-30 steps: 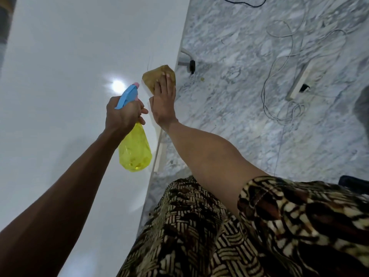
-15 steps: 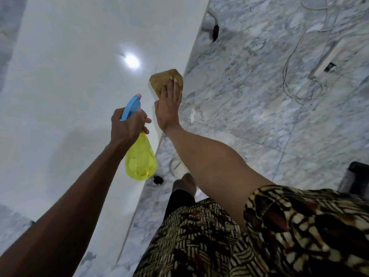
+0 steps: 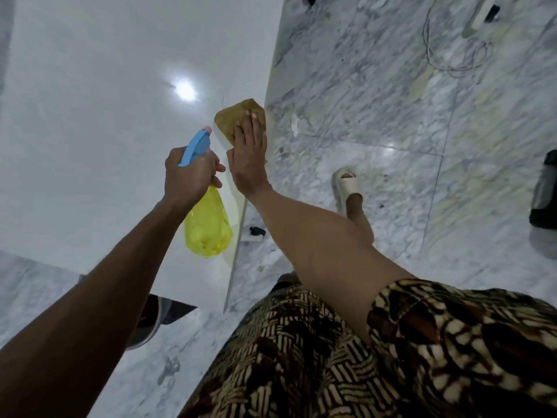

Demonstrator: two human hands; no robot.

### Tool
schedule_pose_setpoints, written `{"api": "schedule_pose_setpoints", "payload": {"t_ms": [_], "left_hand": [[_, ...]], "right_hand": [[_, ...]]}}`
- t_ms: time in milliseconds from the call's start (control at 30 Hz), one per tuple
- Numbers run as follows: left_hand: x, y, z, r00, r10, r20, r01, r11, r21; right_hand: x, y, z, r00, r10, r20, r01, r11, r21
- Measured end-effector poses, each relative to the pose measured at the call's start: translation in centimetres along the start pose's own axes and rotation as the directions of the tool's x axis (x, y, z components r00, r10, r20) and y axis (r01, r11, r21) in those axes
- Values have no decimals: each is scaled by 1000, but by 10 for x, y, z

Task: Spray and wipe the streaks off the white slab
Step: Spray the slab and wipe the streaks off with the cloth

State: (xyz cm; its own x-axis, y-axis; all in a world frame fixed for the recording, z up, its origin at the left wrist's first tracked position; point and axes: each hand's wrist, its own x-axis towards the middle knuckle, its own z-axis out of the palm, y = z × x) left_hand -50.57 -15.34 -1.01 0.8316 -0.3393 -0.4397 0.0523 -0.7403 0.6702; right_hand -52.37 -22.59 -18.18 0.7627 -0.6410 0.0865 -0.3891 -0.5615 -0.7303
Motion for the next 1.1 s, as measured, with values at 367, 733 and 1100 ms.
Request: {"api": "schedule_pose_setpoints", "payload": {"t_ms": [367,733,1100], "left_hand": [[-109,-64,-6,997,-68,-47,70,996,56],[-206,-140,-11,980,-180,-83,180,984,-8],[-254,-225,-51,979,-162,-119,164,987,1]], "right_hand": [[-130,-35,21,999,35,15,-36,998,52],[-235,-56,38,1000,-13,-28,16,996,88],[-335,-85,66,987,23,-157,-12,997,73]]}}
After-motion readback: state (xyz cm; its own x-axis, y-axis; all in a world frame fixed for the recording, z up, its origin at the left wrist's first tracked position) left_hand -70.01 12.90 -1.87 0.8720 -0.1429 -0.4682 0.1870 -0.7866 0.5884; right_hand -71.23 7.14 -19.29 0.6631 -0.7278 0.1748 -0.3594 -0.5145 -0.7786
